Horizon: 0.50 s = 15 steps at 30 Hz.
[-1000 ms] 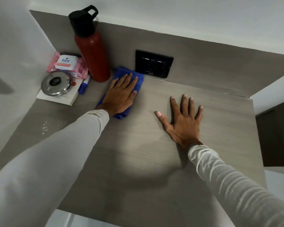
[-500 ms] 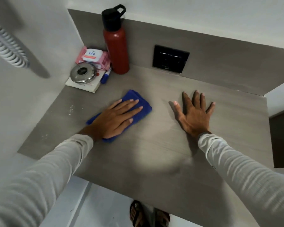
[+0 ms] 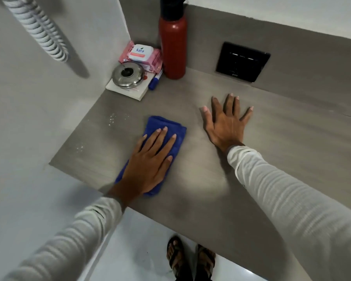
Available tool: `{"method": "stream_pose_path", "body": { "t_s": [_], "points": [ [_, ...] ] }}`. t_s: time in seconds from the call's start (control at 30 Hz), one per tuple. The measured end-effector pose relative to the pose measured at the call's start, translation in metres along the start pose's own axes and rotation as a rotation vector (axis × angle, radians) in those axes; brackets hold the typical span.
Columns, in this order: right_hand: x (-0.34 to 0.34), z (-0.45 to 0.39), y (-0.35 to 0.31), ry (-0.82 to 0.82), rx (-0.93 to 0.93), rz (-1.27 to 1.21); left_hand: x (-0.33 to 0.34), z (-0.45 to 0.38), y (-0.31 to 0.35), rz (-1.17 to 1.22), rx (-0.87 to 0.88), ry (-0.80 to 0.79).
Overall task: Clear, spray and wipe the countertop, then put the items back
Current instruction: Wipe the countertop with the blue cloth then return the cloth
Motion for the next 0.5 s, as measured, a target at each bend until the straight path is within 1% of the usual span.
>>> {"method": "stream_pose_path", "body": {
  "t_s": [0.07,0.13,0.2,0.27,0.33,0.4,0.43,0.5],
  "points": [
    [-0.003,0.000,-0.001,0.032,0.007,-0.023,-0.003,-0.017,-0.014,-0.050,0.219,-0.055],
    [-0.004,0.000,-0.001,0.053,0.016,-0.043,-0.004,-0.040,-0.020,-0.058,0.357,-0.088],
    [-0.005,0.001,0.001,0.058,0.021,-0.049,-0.002,-0.068,-0.019,-0.048,0.434,-0.076],
    [-0.005,0.000,0.003,0.060,0.013,-0.054,0.002,-0.103,-0.017,-0.032,0.466,-0.073],
    [-0.005,0.001,0.004,0.066,0.007,-0.069,0.006,-0.137,-0.016,-0.019,0.466,-0.080],
    [-0.004,0.003,0.004,0.066,0.009,-0.076,0.011,-0.162,-0.013,-0.013,0.412,-0.072],
    [-0.004,0.005,0.004,0.061,0.010,-0.073,0.013,-0.171,-0.011,-0.002,0.353,-0.054],
    [-0.005,0.007,0.001,0.054,0.003,-0.072,0.016,-0.176,-0.009,0.028,0.172,-0.024]
  ]
}}
Point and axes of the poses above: each hand's wrist, its own z-axis away from the middle knuckle, its own x-axis out of the palm, y = z × x, the point moved 4 cm from there along -z, towards the middle knuckle, and after that the axes turned 7 degrees about -x, right-handed, at the moved point
